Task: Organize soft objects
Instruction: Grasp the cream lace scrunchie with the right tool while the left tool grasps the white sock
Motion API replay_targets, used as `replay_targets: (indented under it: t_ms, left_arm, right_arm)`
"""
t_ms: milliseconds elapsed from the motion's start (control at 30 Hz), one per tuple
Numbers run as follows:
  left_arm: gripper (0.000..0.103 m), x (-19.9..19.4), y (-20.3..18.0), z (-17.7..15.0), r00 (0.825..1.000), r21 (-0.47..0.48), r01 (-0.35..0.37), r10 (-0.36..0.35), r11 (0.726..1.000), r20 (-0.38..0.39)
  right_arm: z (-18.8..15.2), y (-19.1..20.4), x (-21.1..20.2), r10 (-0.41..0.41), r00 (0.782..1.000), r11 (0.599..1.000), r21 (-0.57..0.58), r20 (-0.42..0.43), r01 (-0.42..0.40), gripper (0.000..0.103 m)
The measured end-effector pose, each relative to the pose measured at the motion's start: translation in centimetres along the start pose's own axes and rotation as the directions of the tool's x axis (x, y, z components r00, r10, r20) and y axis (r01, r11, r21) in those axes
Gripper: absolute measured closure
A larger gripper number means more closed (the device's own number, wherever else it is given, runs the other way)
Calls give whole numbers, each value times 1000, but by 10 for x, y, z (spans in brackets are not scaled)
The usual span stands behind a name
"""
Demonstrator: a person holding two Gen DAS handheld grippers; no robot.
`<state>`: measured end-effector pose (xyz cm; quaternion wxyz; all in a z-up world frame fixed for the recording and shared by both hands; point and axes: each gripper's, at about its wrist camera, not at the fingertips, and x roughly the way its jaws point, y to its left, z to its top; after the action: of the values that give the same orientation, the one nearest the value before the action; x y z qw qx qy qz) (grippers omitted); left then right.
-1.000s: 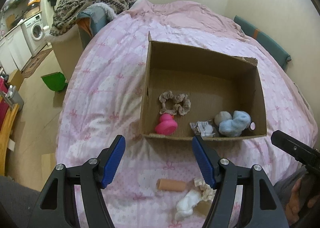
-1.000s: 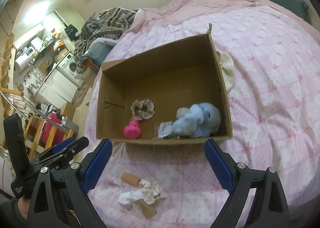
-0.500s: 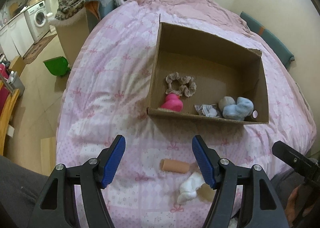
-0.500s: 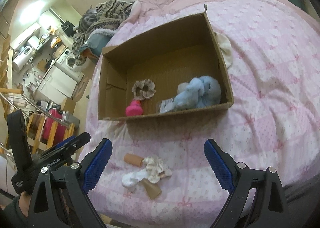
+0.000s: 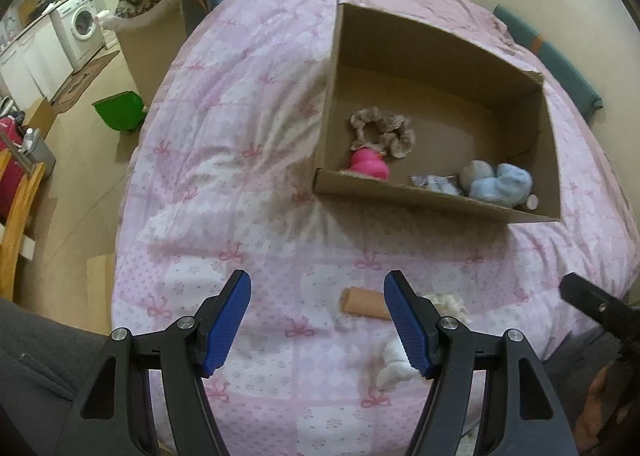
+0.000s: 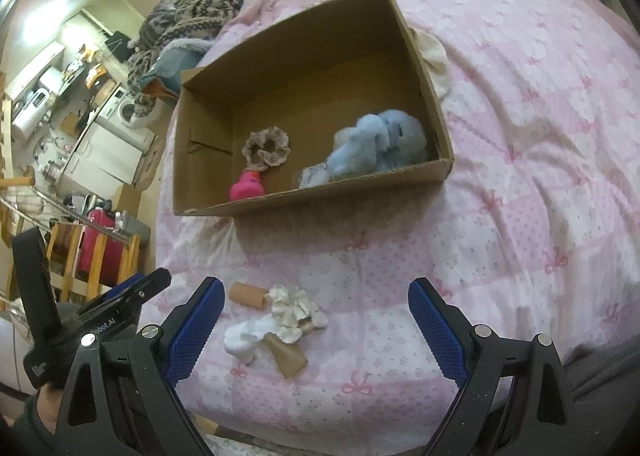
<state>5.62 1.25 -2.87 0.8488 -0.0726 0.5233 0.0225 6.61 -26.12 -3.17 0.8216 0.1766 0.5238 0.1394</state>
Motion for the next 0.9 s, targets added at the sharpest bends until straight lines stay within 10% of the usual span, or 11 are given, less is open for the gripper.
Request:
replay_targets:
  t_ms: [500,767,900]
  left_arm:
    - [37,15,12,5,998,-86,19,-24,996,-59]
    - [37,19,10,5,997,-87,14,-20,996,-68]
    - [37,23,10,3,996,-84,11,-18,996,-86]
  right_arm:
    - [-3,-17,67,126,965,982,169,-231,-88,4]
    - [-11,3,114,157,927,980,171,-340,-103,29]
    - [-15,6,119,129,923,987,141,-361,-83,64]
